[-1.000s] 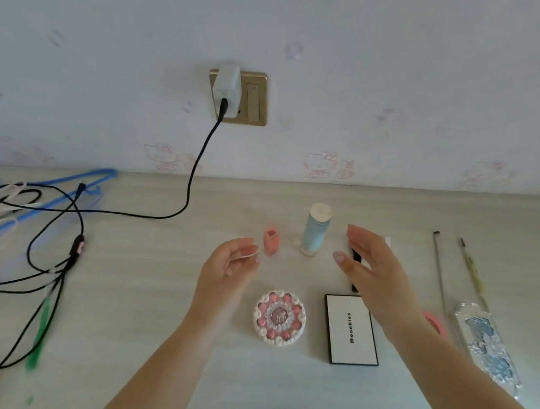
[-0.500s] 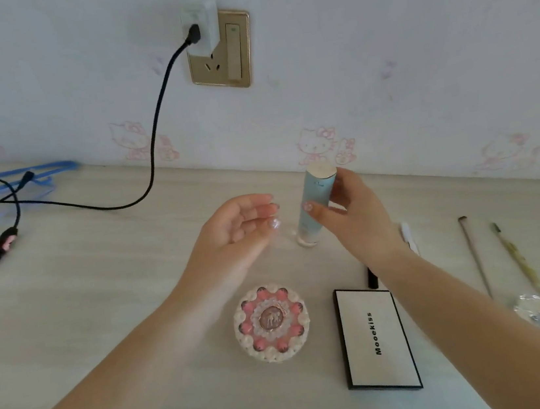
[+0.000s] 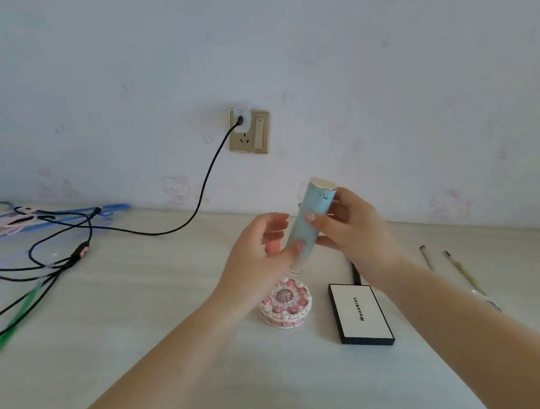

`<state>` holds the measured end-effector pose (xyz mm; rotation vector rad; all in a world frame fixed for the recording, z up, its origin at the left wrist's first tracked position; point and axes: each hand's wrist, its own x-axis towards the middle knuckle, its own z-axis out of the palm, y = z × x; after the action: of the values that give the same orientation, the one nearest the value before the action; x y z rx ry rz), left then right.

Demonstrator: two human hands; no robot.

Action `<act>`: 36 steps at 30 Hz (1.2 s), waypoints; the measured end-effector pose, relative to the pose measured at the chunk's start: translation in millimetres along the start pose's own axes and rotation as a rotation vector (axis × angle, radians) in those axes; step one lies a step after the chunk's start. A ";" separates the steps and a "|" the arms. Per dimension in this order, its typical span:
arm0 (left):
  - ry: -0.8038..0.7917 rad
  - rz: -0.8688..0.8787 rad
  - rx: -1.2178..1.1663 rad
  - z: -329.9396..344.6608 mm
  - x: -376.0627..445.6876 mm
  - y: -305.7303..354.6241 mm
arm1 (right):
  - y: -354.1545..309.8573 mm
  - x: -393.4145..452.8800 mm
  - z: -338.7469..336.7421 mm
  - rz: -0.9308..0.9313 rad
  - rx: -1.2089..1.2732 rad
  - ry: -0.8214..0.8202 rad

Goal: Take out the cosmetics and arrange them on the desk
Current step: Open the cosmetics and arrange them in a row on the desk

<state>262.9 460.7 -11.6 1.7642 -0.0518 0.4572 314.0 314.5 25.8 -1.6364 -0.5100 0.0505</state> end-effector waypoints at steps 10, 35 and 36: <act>0.109 0.102 -0.008 -20.6 -47.5 33.6 | -42.8 -44.9 33.6 -0.005 0.190 0.024; 0.128 -0.087 -0.074 -62.4 63.9 -71.9 | 8.8 119.8 29.3 -0.003 -0.280 0.004; 0.149 -0.100 -0.059 -65.6 70.1 -78.9 | 14.3 128.8 28.6 0.004 -0.389 -0.002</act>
<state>331.2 557.1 -50.5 1.6623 0.1266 0.5076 424.5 386.1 41.9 -2.0165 -0.5418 -0.0468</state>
